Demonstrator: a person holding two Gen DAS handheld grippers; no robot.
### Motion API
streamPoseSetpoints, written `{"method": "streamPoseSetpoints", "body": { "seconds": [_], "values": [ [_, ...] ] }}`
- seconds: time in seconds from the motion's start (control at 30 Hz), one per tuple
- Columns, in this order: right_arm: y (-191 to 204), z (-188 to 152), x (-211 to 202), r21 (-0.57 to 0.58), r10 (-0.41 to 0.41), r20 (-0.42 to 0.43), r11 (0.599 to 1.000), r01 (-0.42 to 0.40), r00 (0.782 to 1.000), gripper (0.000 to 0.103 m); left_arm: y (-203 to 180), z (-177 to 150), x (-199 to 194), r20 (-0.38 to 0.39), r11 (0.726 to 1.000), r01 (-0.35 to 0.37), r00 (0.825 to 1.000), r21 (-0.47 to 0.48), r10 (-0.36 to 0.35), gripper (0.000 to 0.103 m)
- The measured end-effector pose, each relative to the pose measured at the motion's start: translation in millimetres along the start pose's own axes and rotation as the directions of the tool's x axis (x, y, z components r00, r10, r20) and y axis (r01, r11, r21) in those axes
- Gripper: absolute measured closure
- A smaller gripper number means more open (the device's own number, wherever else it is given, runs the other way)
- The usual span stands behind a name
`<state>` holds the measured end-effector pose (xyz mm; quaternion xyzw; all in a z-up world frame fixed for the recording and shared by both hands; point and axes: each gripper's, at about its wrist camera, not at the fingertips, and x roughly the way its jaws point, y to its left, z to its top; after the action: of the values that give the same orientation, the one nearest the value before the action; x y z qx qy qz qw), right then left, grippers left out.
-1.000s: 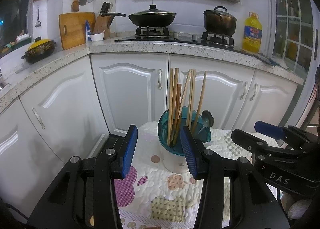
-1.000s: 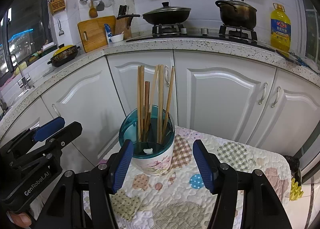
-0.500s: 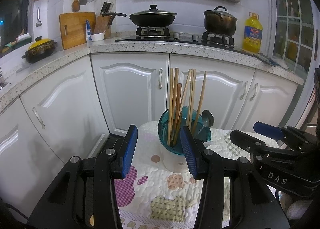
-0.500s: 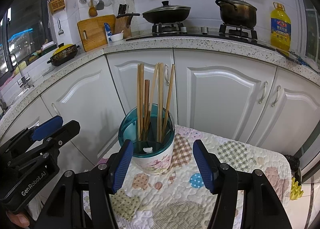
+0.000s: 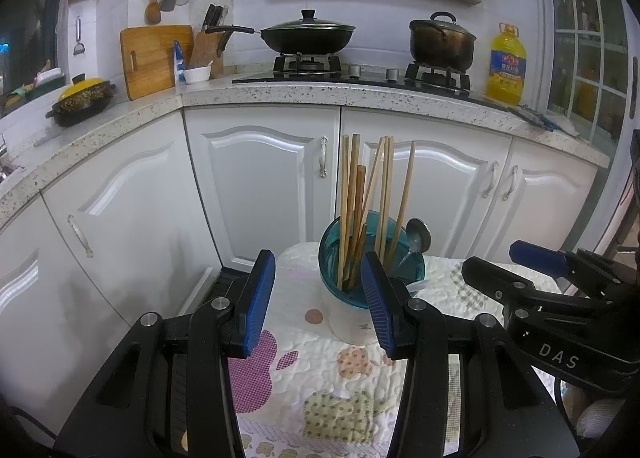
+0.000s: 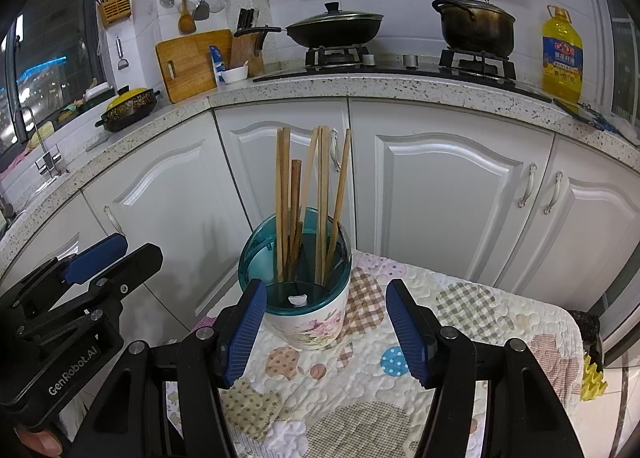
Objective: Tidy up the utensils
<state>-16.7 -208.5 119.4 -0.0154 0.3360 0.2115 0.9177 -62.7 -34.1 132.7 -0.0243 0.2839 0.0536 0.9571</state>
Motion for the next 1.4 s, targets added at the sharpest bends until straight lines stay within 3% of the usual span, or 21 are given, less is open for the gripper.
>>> {"method": "streamPoseSetpoints", "body": {
  "seconds": [1.4],
  "values": [
    [4.9, -0.7, 2.1, -0.021, 0.008, -0.004, 1.000, -0.008, 1.000, 0.043, -3.0, -4.4, 1.5, -0.001, 1.000, -0.009, 1.000, 0.011, 0.009, 0.057]
  ]
}}
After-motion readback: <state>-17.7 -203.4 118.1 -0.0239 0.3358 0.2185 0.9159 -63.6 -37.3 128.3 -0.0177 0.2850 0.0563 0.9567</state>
